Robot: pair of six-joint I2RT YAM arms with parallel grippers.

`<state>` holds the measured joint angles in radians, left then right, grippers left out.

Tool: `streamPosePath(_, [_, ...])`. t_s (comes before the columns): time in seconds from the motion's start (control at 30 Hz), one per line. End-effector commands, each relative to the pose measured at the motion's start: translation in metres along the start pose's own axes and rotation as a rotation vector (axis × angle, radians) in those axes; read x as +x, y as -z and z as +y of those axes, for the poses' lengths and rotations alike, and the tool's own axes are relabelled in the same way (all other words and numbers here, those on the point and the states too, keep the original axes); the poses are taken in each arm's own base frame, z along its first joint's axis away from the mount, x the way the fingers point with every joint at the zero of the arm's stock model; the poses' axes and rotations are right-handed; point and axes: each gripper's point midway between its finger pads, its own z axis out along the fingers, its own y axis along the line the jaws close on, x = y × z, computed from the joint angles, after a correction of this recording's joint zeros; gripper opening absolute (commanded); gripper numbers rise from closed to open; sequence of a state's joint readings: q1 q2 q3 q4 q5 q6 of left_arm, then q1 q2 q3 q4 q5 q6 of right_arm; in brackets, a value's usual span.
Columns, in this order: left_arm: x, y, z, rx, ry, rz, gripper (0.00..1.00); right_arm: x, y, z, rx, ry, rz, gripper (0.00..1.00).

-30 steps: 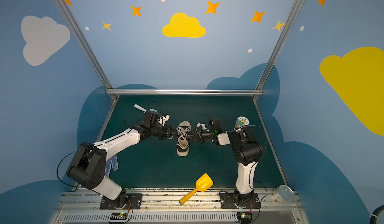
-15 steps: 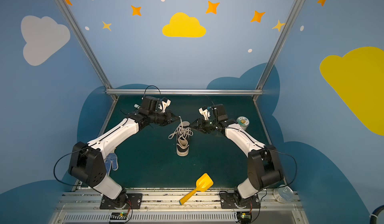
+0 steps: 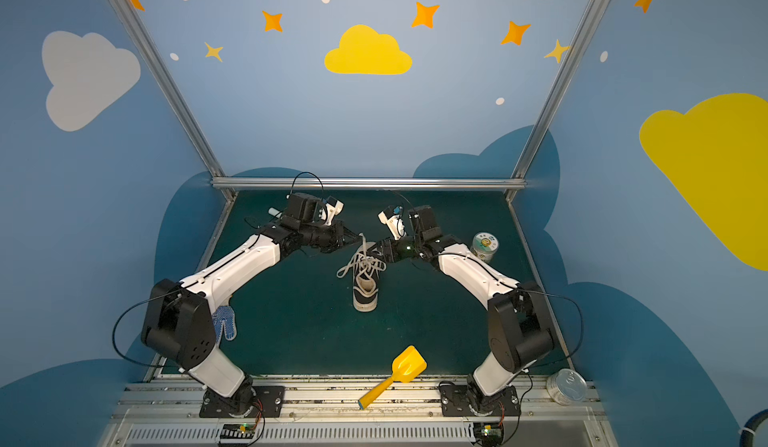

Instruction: Tie the shoes

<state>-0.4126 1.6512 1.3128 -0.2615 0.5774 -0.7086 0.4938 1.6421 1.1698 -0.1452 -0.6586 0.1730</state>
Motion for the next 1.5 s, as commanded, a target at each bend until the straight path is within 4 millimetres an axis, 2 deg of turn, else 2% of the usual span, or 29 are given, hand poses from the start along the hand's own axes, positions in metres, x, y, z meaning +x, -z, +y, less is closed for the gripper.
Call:
streamPosePath(0.0, [0.000,0.003,-0.006,0.020,-0.005,0.000,0.03,-0.023,-0.015,0.002,-0.038,0.116,-0.058,0.46])
streamPosePath(0.1, [0.001,0.004,-0.006,0.023,-0.005,0.000,0.03,-0.028,-0.026,0.000,-0.058,0.131,-0.041,0.42])
streamPosePath(0.2, [0.002,0.004,-0.006,0.021,-0.002,0.000,0.03,-0.030,-0.035,-0.002,-0.083,0.127,-0.020,0.34])
streamPosePath(0.37, [0.003,0.005,-0.002,0.013,0.001,0.000,0.04,-0.031,-0.041,-0.002,-0.089,0.116,0.002,0.11])
streamPosePath(0.43, [0.003,0.005,0.001,0.003,0.002,-0.001,0.09,-0.030,-0.039,-0.003,-0.084,0.109,0.005,0.01])
streamPosePath(0.63, [-0.002,0.012,0.018,-0.065,-0.008,-0.019,0.46,-0.021,-0.035,-0.007,-0.048,0.059,0.030,0.00])
streamPosePath(0.73, [-0.002,0.021,0.040,-0.146,0.002,-0.034,0.54,-0.015,-0.033,-0.008,-0.034,0.048,0.035,0.00])
streamPosePath(0.9, [0.012,0.030,0.096,-0.372,0.016,-0.008,0.57,-0.011,-0.029,-0.016,-0.002,0.014,0.034,0.00])
streamPosePath(1.03, [0.029,0.023,0.140,-0.546,-0.006,0.060,0.57,-0.008,-0.029,-0.019,0.012,-0.010,0.045,0.00])
streamPosePath(1.1, [0.036,0.016,0.155,-0.606,-0.025,0.100,0.57,-0.009,-0.026,-0.020,0.026,-0.019,0.045,0.00])
streamPosePath(1.3, [0.048,-0.013,0.178,-0.725,-0.113,0.209,0.54,-0.010,-0.020,-0.018,0.032,-0.021,0.040,0.00])
streamPosePath(1.47, [0.049,-0.025,0.190,-0.792,-0.138,0.258,0.49,-0.012,-0.015,-0.018,0.034,-0.025,0.035,0.00])
